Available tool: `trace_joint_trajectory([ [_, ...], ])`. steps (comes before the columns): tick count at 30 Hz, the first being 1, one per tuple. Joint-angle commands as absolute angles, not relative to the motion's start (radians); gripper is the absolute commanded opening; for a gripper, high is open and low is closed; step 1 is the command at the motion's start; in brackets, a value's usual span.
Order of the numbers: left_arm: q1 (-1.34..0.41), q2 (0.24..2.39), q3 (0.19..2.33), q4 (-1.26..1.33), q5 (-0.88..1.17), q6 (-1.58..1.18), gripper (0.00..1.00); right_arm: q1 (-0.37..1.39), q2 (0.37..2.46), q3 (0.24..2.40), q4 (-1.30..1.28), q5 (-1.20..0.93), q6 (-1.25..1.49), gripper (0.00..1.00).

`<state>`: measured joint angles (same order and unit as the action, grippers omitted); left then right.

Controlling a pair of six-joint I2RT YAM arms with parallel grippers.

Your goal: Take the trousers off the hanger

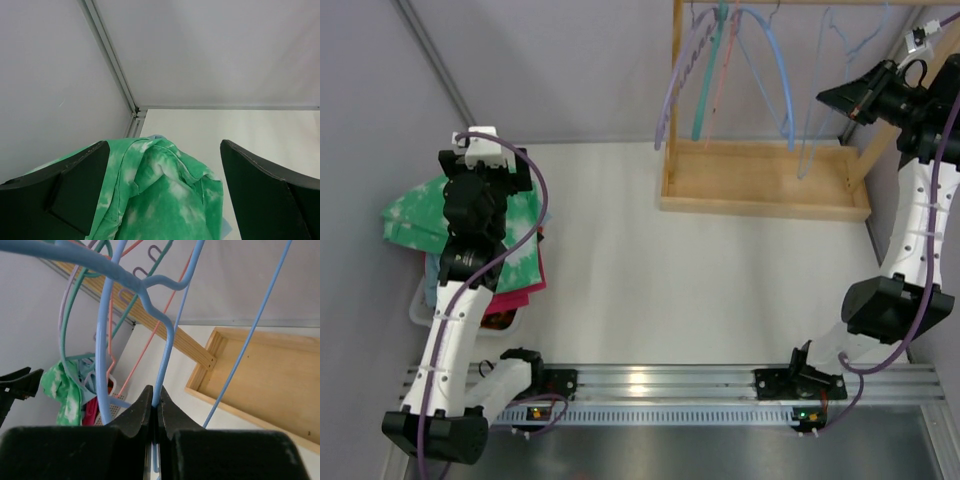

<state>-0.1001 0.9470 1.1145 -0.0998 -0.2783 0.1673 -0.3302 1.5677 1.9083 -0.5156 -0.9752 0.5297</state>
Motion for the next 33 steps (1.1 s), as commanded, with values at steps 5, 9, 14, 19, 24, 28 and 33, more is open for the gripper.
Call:
trace_joint_trajectory([
  [5, -0.132, 0.928, 1.144, -0.113, -0.287, 0.169, 0.99, -0.348, 1.733, 2.16, -0.529, -0.914, 0.524, 0.0],
  [9, -0.14, 0.916, 1.132, -0.121, -0.305, 0.167, 0.99, -0.359, 1.79, 2.236, -0.453, -0.908, 0.577, 0.0],
  [14, -0.144, 0.905, 1.131, -0.17, -0.324, 0.129, 0.99, -0.388, 1.897, 2.332, -0.373, -0.91, 0.656, 0.0],
  [19, -0.144, 0.896, 1.12, -0.184, -0.334, 0.135, 0.98, -0.402, 1.968, 2.378, -0.347, -0.887, 0.686, 0.0],
  [24, -0.144, 0.897, 1.118, -0.186, -0.331, 0.133, 0.99, -0.402, 2.003, 2.362, -0.379, -0.865, 0.657, 0.0],
  [28, -0.144, 0.902, 1.12, -0.193, -0.322, 0.141, 0.99, -0.406, 1.982, 2.333, -0.411, -0.835, 0.597, 0.0],
  [33, -0.147, 0.955, 1.181, -0.3, -0.25, 0.138, 0.99, -0.414, 1.905, 2.244, -0.41, -0.868, 0.558, 0.49],
])
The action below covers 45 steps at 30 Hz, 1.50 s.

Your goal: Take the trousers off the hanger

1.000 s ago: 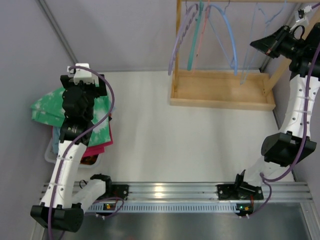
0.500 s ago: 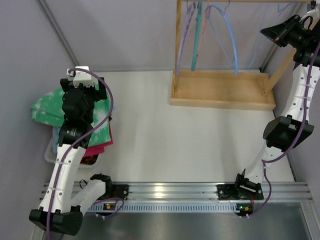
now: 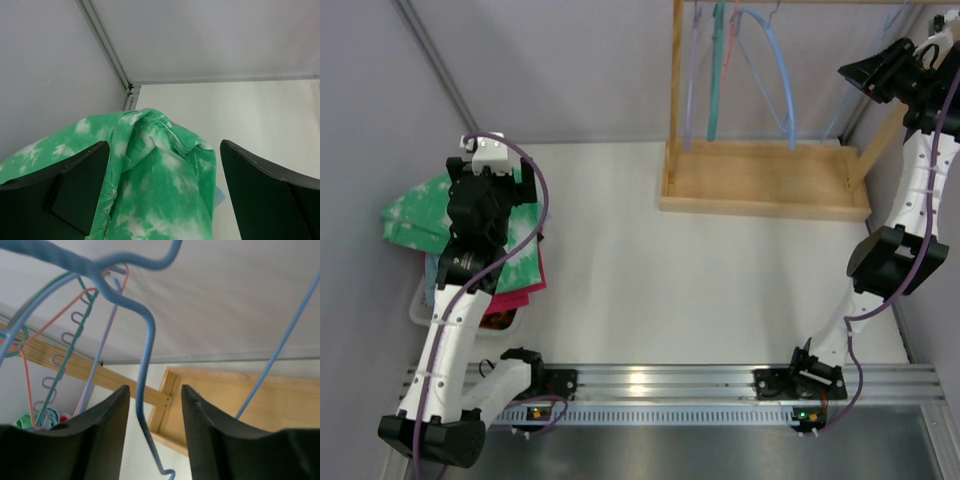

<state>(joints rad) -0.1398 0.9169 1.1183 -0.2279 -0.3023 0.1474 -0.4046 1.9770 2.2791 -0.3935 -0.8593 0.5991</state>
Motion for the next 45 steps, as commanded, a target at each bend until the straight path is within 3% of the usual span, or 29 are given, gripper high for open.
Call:
trace_joint_trajectory([
  [1, -0.149, 0.968, 1.192, -0.316, -0.236, 0.138, 0.99, -0.414, 1.892, 2.235, -0.41, -0.871, 0.554, 0.49],
  [2, -0.15, 0.98, 1.201, -0.33, -0.224, 0.14, 0.99, -0.414, 1.879, 2.215, -0.411, -0.87, 0.549, 0.6],
  [13, -0.152, 1.17, 1.35, -0.388, -0.026, 0.003, 0.98, -0.462, 1.634, 2.017, -0.41, -0.844, 0.506, 0.91],
  [14, -0.153, 1.19, 1.361, -0.39, -0.012, 0.003, 0.99, -0.468, 1.615, 1.973, -0.41, -0.841, 0.505, 0.99],
  [29, -0.349, 1.459, 1.577, -0.465, 0.066, -0.009, 0.99, -0.563, 1.281, 1.613, -0.531, -0.948, 0.293, 0.99],
  [35, -0.477, 1.552, 1.603, -0.557, -0.087, -0.009, 0.99, -0.549, 1.145, 1.438, -0.681, -0.993, 0.072, 0.99],
  [45, -0.526, 1.532, 1.494, -0.557, -0.032, -0.04, 0.99, -0.322, 0.953, 1.177, -0.773, -0.867, -0.16, 0.99],
])
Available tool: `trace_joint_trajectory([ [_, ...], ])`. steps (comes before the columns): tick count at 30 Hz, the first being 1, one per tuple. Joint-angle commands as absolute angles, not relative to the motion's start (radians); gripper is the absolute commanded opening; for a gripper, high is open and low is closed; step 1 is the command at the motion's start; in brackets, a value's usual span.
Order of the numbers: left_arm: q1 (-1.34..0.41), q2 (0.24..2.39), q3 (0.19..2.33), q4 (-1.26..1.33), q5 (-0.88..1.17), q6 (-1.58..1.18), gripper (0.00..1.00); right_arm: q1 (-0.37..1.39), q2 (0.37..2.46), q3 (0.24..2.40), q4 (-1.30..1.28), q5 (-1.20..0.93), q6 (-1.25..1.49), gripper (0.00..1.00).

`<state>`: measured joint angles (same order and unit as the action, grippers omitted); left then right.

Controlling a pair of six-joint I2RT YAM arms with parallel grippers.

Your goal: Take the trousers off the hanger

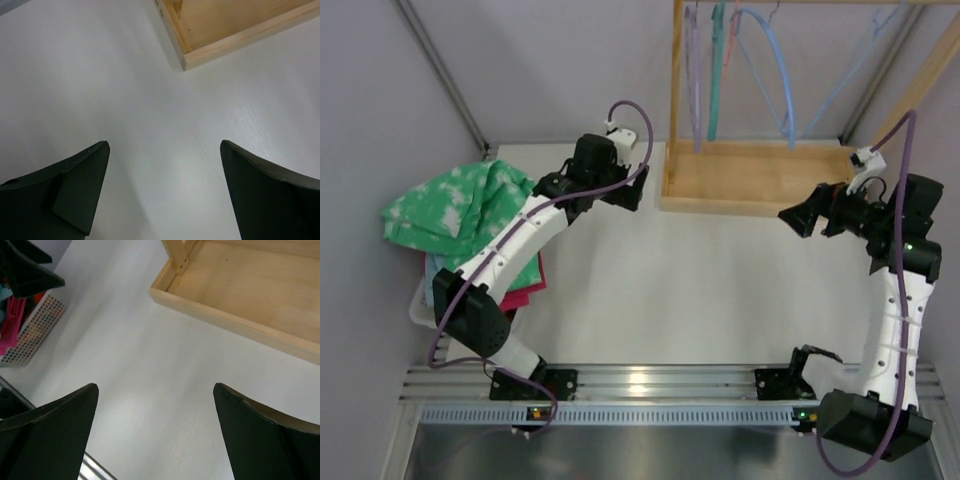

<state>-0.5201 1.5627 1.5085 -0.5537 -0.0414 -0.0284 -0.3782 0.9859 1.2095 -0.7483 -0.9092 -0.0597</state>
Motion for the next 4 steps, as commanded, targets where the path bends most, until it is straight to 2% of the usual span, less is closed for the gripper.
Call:
trace_joint_trajectory([
  [1, -0.526, 1.531, 1.49, -0.558, -0.034, -0.038, 0.99, -0.289, 0.94, 1.164, -0.77, -0.859, -0.158, 0.99],
  [4, -0.528, 1.517, 1.489, -0.563, -0.029, -0.031, 0.99, -0.253, 0.936, 1.144, -0.765, -0.851, -0.152, 0.99],
])
